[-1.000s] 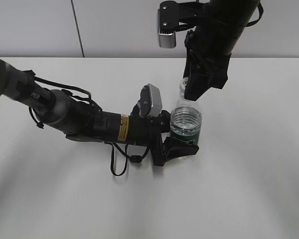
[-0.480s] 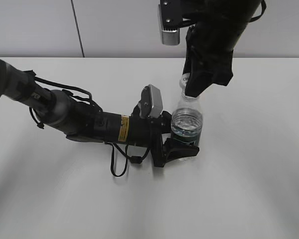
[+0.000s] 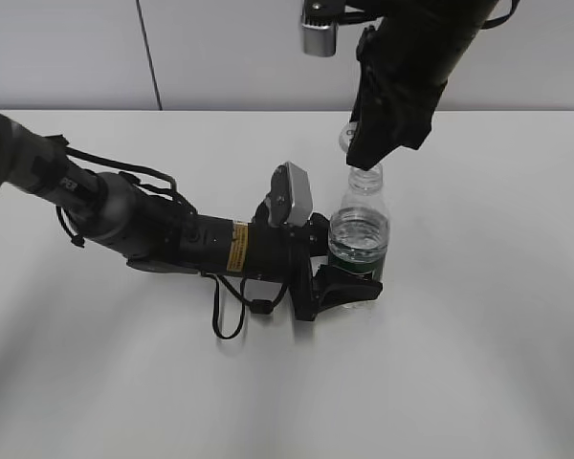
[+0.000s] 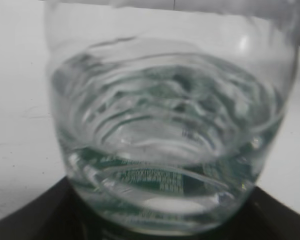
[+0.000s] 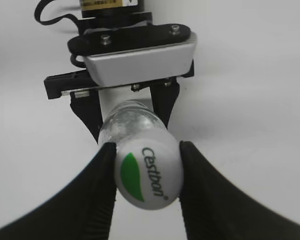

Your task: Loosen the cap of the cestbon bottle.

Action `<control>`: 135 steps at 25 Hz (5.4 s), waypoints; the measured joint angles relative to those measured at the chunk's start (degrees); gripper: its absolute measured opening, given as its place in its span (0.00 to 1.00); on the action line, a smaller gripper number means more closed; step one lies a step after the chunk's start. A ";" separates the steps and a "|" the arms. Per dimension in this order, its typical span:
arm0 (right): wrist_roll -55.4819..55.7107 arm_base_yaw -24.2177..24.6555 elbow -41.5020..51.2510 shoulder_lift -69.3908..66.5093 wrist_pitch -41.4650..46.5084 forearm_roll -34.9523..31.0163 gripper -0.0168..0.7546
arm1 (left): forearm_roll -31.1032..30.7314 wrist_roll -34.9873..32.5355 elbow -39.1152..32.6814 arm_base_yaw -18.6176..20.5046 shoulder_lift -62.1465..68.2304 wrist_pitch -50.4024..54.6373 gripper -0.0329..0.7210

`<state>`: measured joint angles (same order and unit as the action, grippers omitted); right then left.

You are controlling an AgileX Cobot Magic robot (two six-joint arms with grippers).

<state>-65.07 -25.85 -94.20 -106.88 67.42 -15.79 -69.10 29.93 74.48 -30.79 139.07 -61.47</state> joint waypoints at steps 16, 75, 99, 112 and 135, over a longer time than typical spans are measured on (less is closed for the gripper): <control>36.41 9.14 0.00 5.34 2.05 2.49 0.40 | 0.00 0.00 0.00 0.00 0.00 0.05 0.74; 53.06 18.02 39.48 -2.40 -33.00 -5.59 0.68 | 0.05 0.00 0.00 0.00 0.00 -0.05 0.74; 52.59 18.02 39.33 6.97 -29.96 -5.71 0.78 | -11.67 9.97 -0.11 0.80 -4.11 11.50 0.96; 52.48 18.02 39.33 7.08 -27.50 -5.71 0.78 | -23.22 19.01 -3.08 3.61 -13.81 25.33 0.96; 52.42 18.02 40.33 27.23 -12.92 -6.73 0.78 | 27.93 16.69 -12.54 -4.97 -34.82 95.14 0.91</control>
<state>-12.64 -7.83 -53.87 -79.64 54.50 -22.53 -41.17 46.62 61.94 -35.77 104.24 33.67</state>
